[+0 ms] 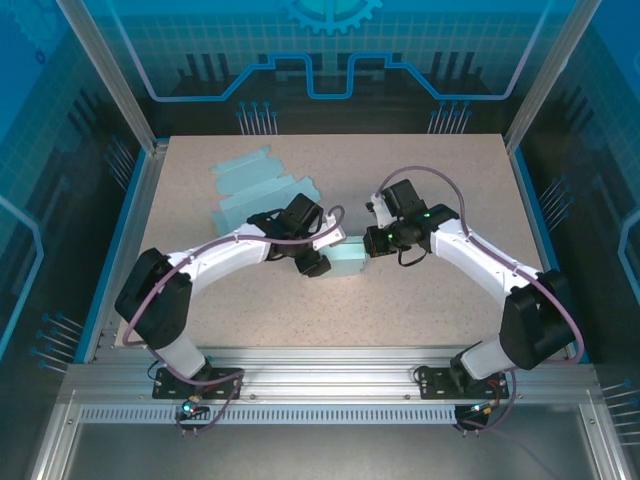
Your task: Fold the paper box
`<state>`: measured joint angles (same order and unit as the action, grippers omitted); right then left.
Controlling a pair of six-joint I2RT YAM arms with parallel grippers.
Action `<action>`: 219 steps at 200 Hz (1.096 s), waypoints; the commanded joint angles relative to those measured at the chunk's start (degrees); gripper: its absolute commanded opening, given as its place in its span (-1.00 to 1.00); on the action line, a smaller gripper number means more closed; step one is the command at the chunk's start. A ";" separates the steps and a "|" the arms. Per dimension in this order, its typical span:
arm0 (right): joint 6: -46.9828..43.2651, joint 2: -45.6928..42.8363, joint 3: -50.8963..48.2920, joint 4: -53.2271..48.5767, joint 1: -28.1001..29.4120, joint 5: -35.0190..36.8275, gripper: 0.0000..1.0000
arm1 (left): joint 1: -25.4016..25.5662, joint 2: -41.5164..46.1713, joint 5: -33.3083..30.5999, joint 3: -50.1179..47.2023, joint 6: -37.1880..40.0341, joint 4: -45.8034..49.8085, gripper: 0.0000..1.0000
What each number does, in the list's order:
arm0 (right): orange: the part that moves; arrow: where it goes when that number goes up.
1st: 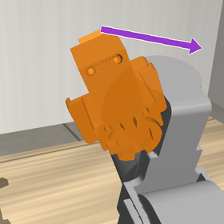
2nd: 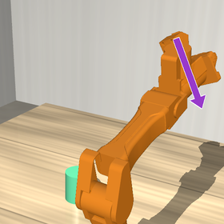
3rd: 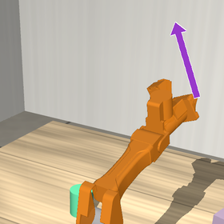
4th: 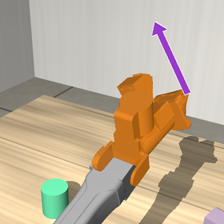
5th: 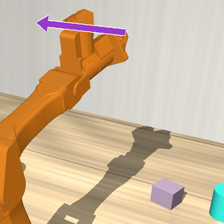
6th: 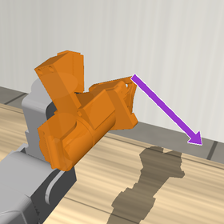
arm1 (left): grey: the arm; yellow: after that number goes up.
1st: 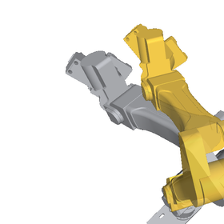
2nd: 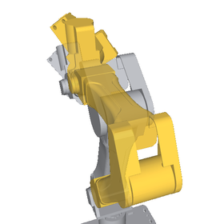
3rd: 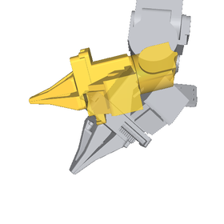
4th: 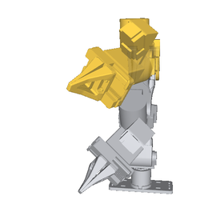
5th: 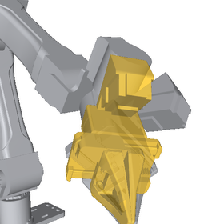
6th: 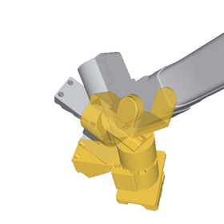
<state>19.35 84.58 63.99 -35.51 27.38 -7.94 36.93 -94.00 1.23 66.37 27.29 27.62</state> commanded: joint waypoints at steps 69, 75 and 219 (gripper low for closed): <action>4.57 0.93 0.53 2.59 1.53 -4.71 -0.87 | 0.65 -0.49 -1.69 -2.21 -3.12 -4.60 0.12; 4.71 1.01 0.50 2.63 1.59 -4.68 -0.88 | 0.77 -0.70 -1.67 -2.16 -3.20 -4.84 0.12; 3.31 2.64 0.32 -0.11 1.89 1.08 -1.00 | 0.11 5.74 -2.37 -5.70 -6.38 -11.30 0.58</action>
<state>22.92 86.85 63.99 -30.83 28.23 -7.44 37.30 -93.47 -0.47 62.11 23.55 20.29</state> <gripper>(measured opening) 0.058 0.769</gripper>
